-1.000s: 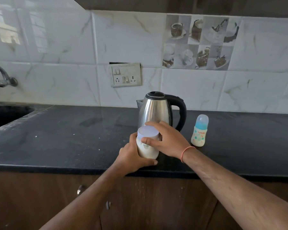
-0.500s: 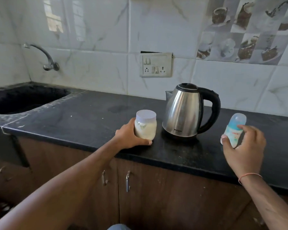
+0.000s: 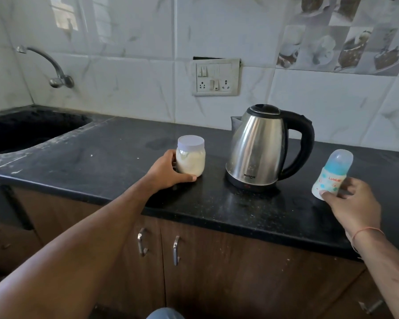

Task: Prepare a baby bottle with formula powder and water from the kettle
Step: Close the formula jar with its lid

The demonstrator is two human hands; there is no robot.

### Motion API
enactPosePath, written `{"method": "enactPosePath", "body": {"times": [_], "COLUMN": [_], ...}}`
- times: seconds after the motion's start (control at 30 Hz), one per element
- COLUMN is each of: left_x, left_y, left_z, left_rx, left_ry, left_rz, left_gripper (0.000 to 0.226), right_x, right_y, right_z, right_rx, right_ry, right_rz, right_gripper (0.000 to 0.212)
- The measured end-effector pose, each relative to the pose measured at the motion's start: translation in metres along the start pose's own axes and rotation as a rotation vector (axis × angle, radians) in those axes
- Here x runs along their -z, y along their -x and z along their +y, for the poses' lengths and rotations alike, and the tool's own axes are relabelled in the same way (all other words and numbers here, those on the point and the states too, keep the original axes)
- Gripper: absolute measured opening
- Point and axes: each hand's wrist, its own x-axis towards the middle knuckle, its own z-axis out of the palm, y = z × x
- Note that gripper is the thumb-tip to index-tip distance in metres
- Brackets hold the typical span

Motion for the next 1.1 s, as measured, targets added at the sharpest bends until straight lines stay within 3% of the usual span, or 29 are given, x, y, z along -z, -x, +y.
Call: {"method": "enactPosePath", "body": {"times": [0.2,0.5,1.1], "left_x": [0.001,0.0,-0.004], "left_y": [-0.012,-0.022,-0.028], "left_z": [-0.005,-0.008,-0.014], "left_rx": [0.001,0.003,-0.072], "left_ry": [0.005,-0.014,-0.052], "left_rz": [0.004,0.071,0.041], "left_gripper": [0.108,0.106,0.091], "right_x": [-0.003,-0.009,-0.001], "right_y": [-0.008,-0.016,-0.011], "right_z": [0.004,0.007,-0.005], "right_rx": [-0.018,-0.015,-0.027], "right_ry": [-0.028,-0.006,0.041], "right_rz": [-0.025,-0.02,0.008], "right_gripper": [0.07,0.065,0.055]}}
